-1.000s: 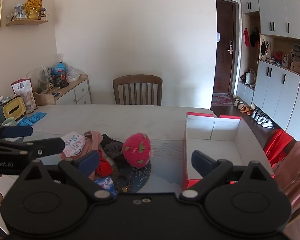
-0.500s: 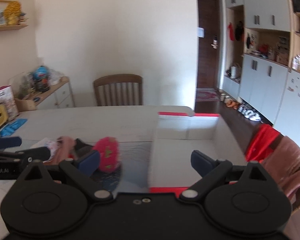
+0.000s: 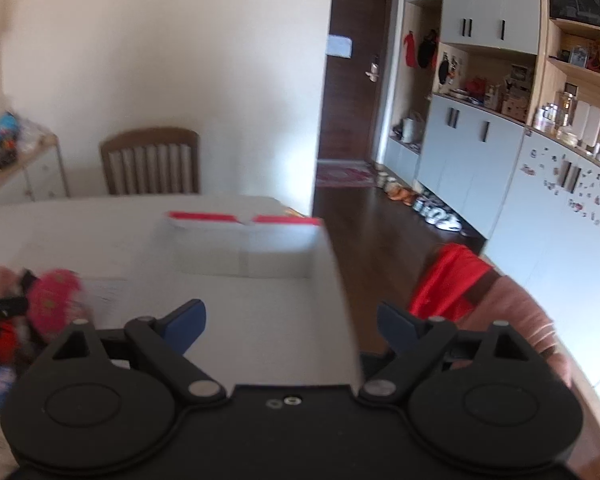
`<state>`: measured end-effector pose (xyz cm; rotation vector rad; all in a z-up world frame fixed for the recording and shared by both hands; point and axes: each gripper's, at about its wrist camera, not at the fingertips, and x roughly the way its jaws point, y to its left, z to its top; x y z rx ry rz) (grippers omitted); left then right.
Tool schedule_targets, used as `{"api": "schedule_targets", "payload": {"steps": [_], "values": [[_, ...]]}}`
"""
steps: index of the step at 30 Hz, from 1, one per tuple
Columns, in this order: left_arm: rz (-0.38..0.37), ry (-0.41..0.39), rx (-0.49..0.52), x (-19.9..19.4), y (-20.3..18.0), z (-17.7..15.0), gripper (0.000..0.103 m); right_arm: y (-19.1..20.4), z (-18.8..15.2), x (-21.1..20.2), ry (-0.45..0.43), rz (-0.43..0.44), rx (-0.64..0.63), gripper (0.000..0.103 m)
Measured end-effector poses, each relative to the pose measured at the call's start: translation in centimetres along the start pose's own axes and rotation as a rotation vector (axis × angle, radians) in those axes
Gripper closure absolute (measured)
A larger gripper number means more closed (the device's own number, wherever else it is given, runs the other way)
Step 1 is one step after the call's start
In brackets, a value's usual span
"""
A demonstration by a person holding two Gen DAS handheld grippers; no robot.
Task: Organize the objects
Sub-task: 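Grasp the pink fuzzy strawberry plush with the left gripper and lift it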
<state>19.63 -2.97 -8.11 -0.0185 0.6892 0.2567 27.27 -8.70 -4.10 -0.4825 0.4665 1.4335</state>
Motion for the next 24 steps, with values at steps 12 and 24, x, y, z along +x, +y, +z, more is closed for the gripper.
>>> {"api": "schedule_targets", "payload": {"steps": [12, 24], "values": [[0.164, 0.156, -0.056, 7.7, -0.8, 0.2, 0.0, -2.8, -1.4, 7.2, 0.176, 0.066, -0.069, 0.032], [0.103, 0.177, -0.029, 9.1, -1.9, 1.2, 0.028, -3.1, -1.9, 10.1, 0.259, 0.174, -0.101, 0.07]]}}
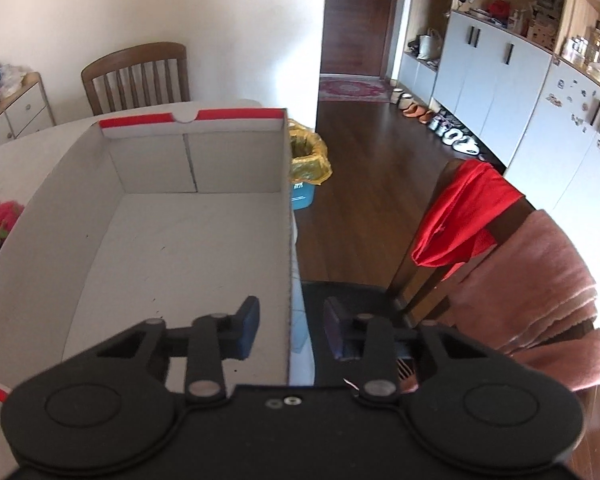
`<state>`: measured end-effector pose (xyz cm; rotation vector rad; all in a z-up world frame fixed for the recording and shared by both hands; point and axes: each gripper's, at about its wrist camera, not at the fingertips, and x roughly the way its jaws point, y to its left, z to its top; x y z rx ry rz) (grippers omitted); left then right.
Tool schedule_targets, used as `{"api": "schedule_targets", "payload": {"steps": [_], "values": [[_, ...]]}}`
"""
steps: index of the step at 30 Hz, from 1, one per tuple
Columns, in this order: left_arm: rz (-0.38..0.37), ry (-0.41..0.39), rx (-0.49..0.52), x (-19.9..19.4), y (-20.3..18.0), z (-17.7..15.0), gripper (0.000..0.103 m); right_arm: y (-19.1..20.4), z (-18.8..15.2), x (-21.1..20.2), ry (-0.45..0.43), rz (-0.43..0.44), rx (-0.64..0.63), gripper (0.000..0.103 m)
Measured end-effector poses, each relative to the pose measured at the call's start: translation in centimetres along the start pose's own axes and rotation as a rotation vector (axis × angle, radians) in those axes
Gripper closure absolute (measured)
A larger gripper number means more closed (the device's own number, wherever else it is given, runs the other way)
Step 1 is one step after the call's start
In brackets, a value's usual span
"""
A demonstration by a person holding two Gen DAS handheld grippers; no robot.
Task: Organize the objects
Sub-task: 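Grasp the pink fuzzy strawberry plush with the left gripper and lift it, then carry the strawberry plush into the cardboard box and open the left gripper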
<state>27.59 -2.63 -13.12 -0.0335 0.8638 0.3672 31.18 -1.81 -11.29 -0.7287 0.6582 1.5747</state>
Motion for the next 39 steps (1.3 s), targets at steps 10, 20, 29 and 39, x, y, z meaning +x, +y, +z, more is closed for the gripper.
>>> {"api": "schedule_targets", "payload": {"steps": [10, 20, 29, 39], "values": [[0.036, -0.021, 0.045, -0.9, -0.3, 0.2, 0.046, 0.0, 0.2, 0.6, 0.028, 0.011, 0.0, 0.099], [-0.039, -0.063, -0.012, -5.8, 0.4, 0.5, 0.047, 0.3, -0.2, 0.6, 0.004, 0.065, -0.064, 0.101], [-0.147, -0.151, 0.037, -12.3, -2.8, 4.1, 0.047, 1.2, 0.0, 0.8, 0.005, 0.151, -0.126, 0.101], [-0.274, -0.028, 0.122, -8.4, -9.4, 7.0, 0.046, 1.8, 0.4, 0.6, 0.023, 0.175, -0.141, 0.101]]}}
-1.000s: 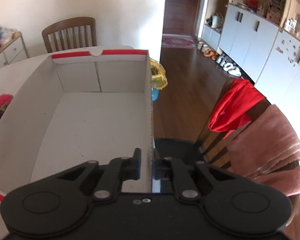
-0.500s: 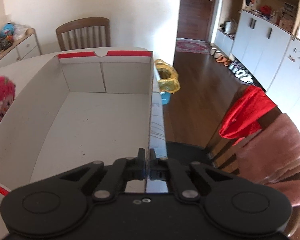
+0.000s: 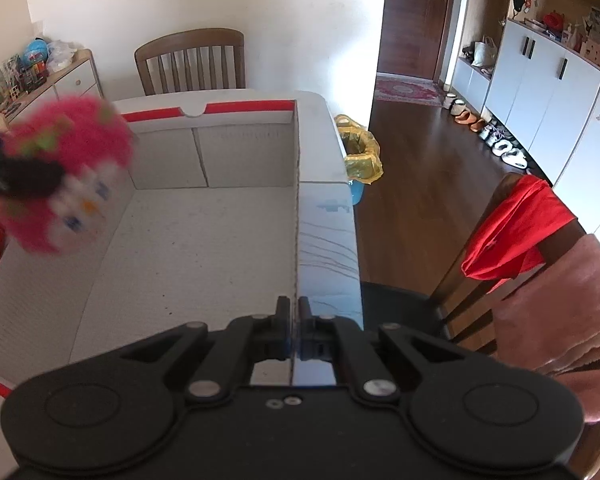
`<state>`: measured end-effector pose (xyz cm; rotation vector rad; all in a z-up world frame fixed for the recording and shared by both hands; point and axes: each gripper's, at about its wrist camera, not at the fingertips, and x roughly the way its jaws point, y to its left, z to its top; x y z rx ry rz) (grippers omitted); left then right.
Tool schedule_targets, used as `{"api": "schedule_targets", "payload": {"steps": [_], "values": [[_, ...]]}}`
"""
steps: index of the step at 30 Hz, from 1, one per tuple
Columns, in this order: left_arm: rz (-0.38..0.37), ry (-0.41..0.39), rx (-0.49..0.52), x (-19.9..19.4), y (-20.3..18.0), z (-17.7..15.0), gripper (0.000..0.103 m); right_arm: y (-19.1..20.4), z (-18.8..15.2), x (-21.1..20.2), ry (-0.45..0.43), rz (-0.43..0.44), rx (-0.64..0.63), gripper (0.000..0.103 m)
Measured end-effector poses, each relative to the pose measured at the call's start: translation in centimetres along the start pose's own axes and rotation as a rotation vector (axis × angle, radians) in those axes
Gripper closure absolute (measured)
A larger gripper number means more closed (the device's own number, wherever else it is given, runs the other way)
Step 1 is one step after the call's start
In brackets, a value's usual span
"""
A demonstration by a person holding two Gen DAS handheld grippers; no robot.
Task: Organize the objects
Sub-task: 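Carry the strawberry plush into the cardboard box and open the left gripper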
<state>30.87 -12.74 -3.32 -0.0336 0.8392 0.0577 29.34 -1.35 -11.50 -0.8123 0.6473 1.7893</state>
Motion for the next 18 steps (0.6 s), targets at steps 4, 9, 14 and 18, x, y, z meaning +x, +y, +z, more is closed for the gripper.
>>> {"api": "schedule_targets", "payload": {"steps": [4, 9, 14, 18], "values": [[-0.01, 0.112, 0.022, 3.5, -1.9, -1.0, 0.046, 0.1, 0.0, 0.0, 0.013, 0.003, 0.002, 0.101], [-0.003, 0.168, 0.06, 6.3, -2.8, -1.1, 0.046, 0.4, 0.3, 0.0, 0.034, -0.001, -0.003, 0.101], [-0.041, 0.237, 0.082, 7.1, -3.1, -0.1, 0.044, 0.8, 0.3, -0.1, 0.057, 0.003, -0.001, 0.1], [-0.064, 0.301, 0.009, 8.5, -2.4, -0.7, 0.039, 1.0, 0.2, -0.1, 0.058, 0.009, 0.002, 0.1]]}}
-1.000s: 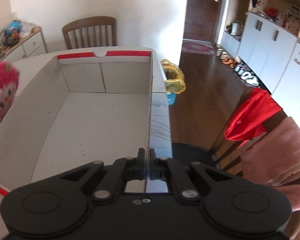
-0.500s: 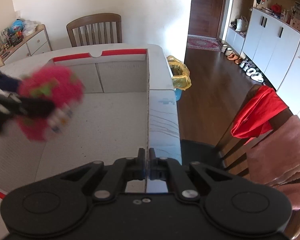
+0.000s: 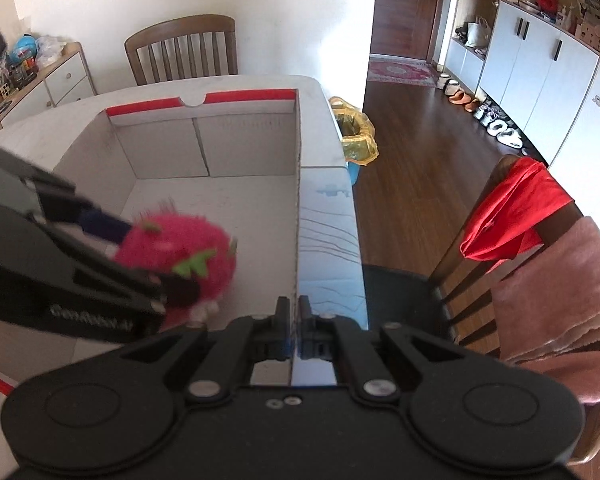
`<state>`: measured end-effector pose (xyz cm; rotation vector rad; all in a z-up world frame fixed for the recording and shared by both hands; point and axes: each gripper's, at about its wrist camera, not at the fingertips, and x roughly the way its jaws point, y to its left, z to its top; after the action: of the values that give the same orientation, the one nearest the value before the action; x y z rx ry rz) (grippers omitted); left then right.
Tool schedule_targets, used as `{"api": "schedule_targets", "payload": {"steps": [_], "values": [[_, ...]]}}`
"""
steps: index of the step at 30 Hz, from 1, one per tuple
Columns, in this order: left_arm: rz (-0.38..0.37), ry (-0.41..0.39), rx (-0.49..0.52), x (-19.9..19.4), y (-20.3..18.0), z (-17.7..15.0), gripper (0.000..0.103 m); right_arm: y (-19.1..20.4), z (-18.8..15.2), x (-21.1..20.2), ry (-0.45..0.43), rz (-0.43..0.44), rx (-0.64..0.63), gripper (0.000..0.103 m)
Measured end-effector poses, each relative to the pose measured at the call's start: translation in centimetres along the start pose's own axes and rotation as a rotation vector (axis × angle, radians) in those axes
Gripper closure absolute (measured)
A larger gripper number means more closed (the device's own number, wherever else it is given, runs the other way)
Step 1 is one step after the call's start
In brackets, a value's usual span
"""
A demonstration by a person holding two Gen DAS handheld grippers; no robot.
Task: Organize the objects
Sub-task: 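Carry the strawberry plush into the cardboard box and open the left gripper, then grasp the white face-mask packet from the pile with the left gripper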
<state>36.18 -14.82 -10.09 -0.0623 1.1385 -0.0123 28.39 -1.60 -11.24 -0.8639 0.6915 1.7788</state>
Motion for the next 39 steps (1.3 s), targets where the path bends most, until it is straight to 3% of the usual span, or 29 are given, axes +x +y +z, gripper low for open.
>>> {"api": "schedule_targets", "payload": {"steps": [9, 21, 26, 31, 36, 39], "values": [[-0.07, -0.041, -0.051, -2.3, 1.9, -1.6, 0.029, 0.0, -0.1, 0.1, 0.012, 0.015, -0.008, 0.1], [0.008, -0.231, -0.122, -11.2, 3.5, -5.7, 0.029, 0.7, -0.1, 0.0, 0.036, 0.003, -0.016, 0.1], [0.028, -0.272, -0.169, -14.2, 6.0, -9.1, 0.029, 1.7, -0.5, -0.3, 0.049, -0.026, -0.024, 0.1], [0.022, -0.293, -0.234, -16.3, 9.4, -12.4, 0.02, 2.5, -0.8, -0.6, 0.063, -0.059, -0.019, 0.1], [0.064, -0.308, -0.305, -17.7, 13.4, -16.0, 0.018, 2.8, -0.9, -0.5, 0.085, -0.06, -0.005, 0.097], [0.095, -0.317, -0.348, -18.5, 15.8, -18.1, 0.009, 3.0, -1.0, -0.2, 0.112, -0.074, 0.009, 0.097]]}}
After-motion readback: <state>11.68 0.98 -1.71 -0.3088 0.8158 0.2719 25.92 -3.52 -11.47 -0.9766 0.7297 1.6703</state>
